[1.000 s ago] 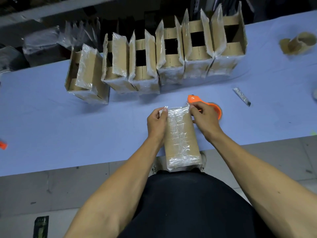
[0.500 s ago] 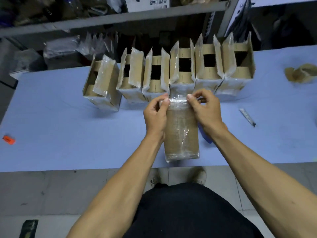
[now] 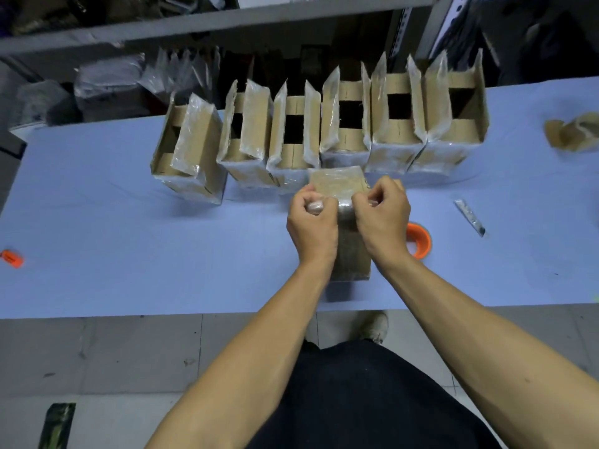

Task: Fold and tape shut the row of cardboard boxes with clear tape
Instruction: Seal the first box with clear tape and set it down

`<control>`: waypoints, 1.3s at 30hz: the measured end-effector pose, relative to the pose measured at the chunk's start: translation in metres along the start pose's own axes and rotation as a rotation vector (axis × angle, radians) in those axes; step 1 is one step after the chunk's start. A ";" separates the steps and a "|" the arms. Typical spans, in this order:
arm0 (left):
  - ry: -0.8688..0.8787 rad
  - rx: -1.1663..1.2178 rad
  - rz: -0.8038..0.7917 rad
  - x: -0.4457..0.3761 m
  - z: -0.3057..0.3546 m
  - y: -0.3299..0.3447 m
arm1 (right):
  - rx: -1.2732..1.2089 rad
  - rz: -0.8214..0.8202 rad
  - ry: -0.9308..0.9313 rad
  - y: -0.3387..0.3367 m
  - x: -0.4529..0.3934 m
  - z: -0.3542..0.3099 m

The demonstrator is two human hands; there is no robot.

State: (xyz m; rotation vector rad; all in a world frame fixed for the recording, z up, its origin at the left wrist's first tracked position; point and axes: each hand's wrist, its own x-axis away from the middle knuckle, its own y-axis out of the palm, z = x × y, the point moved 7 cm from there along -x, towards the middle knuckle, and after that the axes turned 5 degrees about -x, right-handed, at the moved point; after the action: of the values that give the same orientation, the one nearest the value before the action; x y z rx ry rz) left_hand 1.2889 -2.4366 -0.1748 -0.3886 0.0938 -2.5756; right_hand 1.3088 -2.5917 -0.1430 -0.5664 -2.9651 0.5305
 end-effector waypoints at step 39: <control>0.180 -1.007 -0.727 -0.054 -0.036 -0.034 | 0.329 -0.498 0.169 0.022 0.017 0.078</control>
State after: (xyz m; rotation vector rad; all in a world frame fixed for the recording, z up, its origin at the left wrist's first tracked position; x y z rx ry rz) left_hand 1.3059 -2.3797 -0.2178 -0.6149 1.6043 -3.0545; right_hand 1.2896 -2.5910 -0.2231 0.1488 -2.6279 0.8342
